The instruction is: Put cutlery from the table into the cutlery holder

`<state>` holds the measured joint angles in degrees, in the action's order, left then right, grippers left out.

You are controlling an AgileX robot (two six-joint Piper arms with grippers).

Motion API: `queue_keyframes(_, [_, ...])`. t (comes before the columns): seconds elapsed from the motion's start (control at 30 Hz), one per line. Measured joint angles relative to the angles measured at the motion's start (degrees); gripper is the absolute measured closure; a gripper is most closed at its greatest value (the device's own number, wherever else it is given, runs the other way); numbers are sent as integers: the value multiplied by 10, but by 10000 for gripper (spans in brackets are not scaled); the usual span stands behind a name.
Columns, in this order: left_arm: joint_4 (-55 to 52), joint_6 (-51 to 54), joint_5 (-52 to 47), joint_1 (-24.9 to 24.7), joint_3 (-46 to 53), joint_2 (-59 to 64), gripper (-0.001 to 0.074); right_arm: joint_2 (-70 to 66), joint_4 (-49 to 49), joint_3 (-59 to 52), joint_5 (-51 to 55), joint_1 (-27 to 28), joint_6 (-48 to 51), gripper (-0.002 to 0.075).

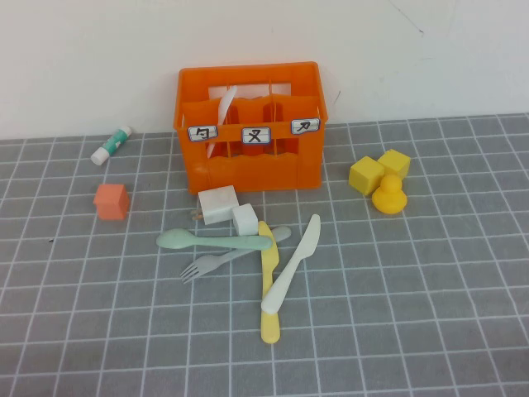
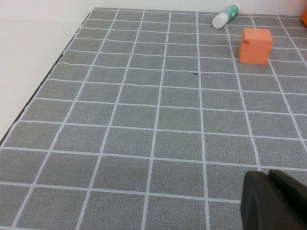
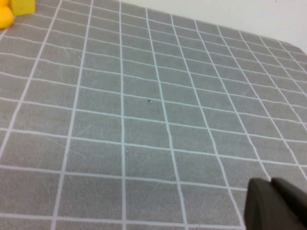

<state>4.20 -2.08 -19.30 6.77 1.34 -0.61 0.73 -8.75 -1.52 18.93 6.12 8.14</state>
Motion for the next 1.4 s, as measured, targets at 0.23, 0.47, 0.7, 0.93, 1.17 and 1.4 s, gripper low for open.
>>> queue_keyframes(0.23, [1,0,0,0,0,0,736,0,0,0,0,0,0,729])
queue_keyframes(0.47, [2,0,0,0,0,0,736,0,0,0,0,0,0,729])
queue_keyframes(0.7, [2,0,0,0,0,0,736,0,0,0,0,0,0,729])
queue_keyframes(0.93, [2,0,0,0,0,0,736,0,0,0,0,0,0,729])
queue_keyframes(1.17, [68,-15,9,0,0,0,735,0,0,0,0,0,0,729])
queue_keyframes(1.4, [379,-91,46,0,3,0,735,0,0,0,0,0,0,729])
